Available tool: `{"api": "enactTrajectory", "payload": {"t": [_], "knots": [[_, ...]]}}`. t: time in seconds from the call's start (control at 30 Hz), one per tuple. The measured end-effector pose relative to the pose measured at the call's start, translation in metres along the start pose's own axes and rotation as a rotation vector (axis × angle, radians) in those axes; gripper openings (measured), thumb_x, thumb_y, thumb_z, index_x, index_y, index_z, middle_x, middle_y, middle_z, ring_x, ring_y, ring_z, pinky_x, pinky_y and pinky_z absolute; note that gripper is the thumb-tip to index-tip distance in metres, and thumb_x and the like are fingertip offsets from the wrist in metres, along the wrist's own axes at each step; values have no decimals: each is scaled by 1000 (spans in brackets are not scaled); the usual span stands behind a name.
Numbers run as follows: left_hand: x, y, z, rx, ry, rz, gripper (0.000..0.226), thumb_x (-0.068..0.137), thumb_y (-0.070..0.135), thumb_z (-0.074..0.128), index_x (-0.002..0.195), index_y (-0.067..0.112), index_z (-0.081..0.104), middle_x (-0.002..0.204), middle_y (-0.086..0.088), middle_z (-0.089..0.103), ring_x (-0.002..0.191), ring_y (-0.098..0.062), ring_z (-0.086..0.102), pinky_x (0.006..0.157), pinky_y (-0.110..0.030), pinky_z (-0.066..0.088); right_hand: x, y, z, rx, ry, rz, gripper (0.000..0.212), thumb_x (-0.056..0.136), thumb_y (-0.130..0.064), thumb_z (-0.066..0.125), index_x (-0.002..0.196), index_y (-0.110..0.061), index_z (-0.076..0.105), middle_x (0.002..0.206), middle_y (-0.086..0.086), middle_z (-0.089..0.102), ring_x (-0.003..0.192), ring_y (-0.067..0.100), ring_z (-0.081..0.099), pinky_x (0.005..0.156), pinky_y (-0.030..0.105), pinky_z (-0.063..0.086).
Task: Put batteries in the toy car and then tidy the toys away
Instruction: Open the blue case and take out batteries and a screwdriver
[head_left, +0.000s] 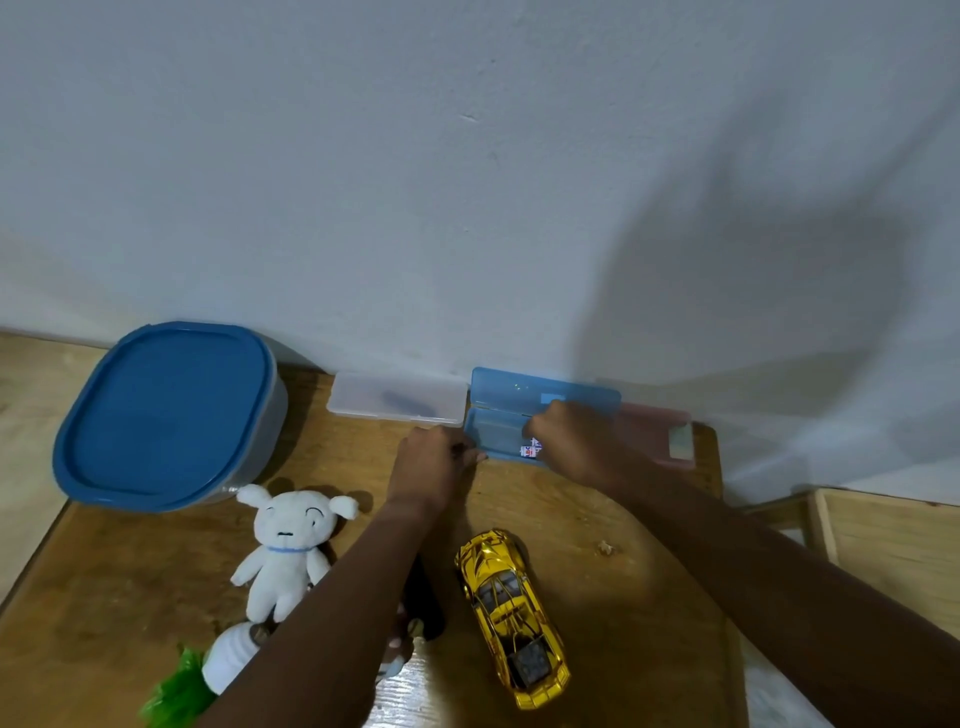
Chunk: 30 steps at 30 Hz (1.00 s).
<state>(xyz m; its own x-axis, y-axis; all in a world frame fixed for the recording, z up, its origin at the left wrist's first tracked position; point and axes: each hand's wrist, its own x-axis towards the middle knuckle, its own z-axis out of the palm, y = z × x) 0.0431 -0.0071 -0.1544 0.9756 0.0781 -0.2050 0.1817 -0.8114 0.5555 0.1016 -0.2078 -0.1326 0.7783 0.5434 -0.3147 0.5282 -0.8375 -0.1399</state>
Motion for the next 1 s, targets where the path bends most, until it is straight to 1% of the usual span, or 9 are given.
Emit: {"api": "enactTrajectory", "payload": {"t": [0.07,0.13,0.27,0.47,0.57,0.63,0.8,0.93,1.0], "knots": [[0,-1,1,-8,6,-10,24,86,40,76,103,25,80,98,-2,79,93,-16,70,86,-36,58,4,6,2,68,-8,36,26,85,-14,67,111,-17,72,108,10,69,103,30,65,77,34,52],[0,-2,3,-18,7,-9,23,86,39,76,104,24,79,101,-3,78,96,-17,70,87,-38,58,7,10,3,115,-26,42,31,83,-18,72,114,-21,73,112,8,69,106,29,65,85,35,53],[0,-1,3,-13,14,-15,23,87,38,75,105,24,78,102,-2,78,98,-19,69,89,-38,57,9,9,5,87,-27,15,25,80,-8,66,101,-17,74,104,10,70,99,31,67,80,36,56],[0,1,4,-20,44,-30,23,86,37,77,104,22,79,101,-3,78,96,-18,69,87,-33,55,-9,17,-2,410,185,87,21,81,-25,73,102,-23,78,104,-2,76,97,18,68,84,33,53],[2,3,3,-17,54,-20,20,86,36,78,100,22,80,98,-2,78,93,-19,70,83,-30,52,-27,15,0,529,52,31,19,78,-24,73,95,-23,80,97,-6,77,87,10,70,79,28,54],[3,5,2,-21,54,-20,19,87,35,76,102,23,80,100,-2,78,94,-18,69,84,-31,53,-37,10,14,439,-13,37,20,80,-18,72,98,-24,78,101,-5,75,92,13,69,81,32,55],[0,9,3,-20,53,-34,22,88,34,75,106,21,79,105,-2,77,98,-16,68,86,-29,52,-42,-1,36,199,148,31,26,89,-9,64,111,-21,73,102,5,71,97,23,66,78,35,54],[-1,10,3,-17,49,-42,23,89,35,74,106,21,78,105,-2,77,98,-15,67,85,-26,50,-44,2,44,162,204,-23,28,90,-7,61,115,-16,69,106,5,70,101,23,63,81,37,52],[0,11,3,-10,50,-47,22,89,36,74,105,22,79,105,-1,77,98,-14,67,85,-26,50,-48,3,50,180,270,-41,30,85,-7,70,114,-14,71,105,7,72,97,25,65,78,36,53]]}}
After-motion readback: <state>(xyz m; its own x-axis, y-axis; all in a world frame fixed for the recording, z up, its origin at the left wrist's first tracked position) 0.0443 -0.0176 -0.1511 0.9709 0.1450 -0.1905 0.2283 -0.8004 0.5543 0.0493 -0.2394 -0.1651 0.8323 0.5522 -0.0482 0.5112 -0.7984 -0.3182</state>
